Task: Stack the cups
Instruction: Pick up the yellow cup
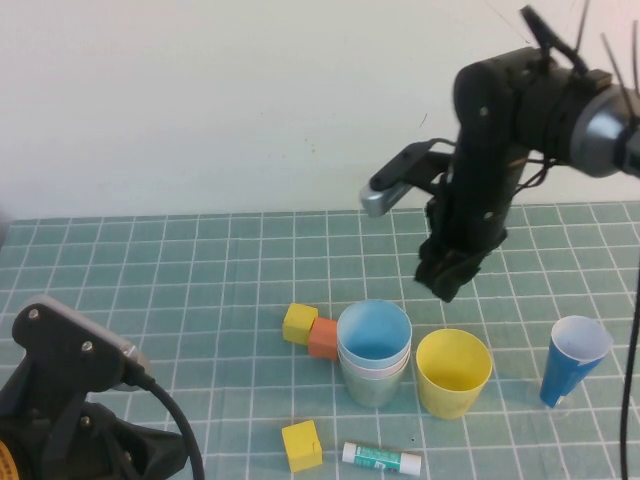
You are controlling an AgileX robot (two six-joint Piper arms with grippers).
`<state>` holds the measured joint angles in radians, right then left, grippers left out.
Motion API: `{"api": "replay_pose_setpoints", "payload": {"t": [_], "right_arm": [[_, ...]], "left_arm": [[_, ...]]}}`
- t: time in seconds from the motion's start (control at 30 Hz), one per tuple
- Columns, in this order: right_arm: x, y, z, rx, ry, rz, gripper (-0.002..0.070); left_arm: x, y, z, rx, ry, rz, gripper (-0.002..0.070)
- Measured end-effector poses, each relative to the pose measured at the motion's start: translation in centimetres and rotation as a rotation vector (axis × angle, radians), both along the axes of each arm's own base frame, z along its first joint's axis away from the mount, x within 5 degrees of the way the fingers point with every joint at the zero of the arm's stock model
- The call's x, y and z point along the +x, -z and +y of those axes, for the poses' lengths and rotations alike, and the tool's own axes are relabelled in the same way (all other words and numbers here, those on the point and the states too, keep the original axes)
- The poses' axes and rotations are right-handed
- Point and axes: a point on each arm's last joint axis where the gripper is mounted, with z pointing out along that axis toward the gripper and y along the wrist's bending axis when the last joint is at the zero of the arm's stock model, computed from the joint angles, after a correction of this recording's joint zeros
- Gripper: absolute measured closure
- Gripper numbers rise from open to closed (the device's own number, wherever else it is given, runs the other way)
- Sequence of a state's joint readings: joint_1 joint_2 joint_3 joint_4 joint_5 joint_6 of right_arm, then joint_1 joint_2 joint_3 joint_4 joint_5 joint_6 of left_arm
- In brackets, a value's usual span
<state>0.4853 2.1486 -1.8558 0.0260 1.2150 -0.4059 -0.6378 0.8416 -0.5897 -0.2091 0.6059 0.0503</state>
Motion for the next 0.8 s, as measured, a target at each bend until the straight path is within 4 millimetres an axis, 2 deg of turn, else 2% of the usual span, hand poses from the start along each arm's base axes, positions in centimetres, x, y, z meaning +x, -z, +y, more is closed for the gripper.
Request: {"api": "replay_pose_setpoints", "payload": {"t": [0.13, 0.27, 0.5, 0.63, 0.8], "right_arm": [[0.9, 0.0, -1.8, 0.04, -0.009, 0.019, 0.0347], [0.5, 0.9, -2.0, 0.058, -0.073, 0.057, 0.0346], [-1.1, 3.9, -2.6, 0.032, -0.148, 0.159, 0.0346], [-1.4, 5.1, -2.7, 0.041, -0.156, 0.161, 0.0344], [-1.1, 5.7, -2.6, 0.058, -0.149, 0.104, 0.0344]], "left_arm": [[0.0, 0.0, 0.0, 0.0, 0.0, 0.0, 0.0673], [0.0, 0.0, 0.0, 0.013, 0.011, -0.012, 0.0673], [0.0, 0.0, 0.1, 0.025, 0.023, -0.023, 0.0675], [0.1, 0.0, 0.1, 0.034, 0.033, -0.036, 0.0675], [0.3, -0.2, 0.0, 0.024, 0.03, -0.061, 0.0676]]}}
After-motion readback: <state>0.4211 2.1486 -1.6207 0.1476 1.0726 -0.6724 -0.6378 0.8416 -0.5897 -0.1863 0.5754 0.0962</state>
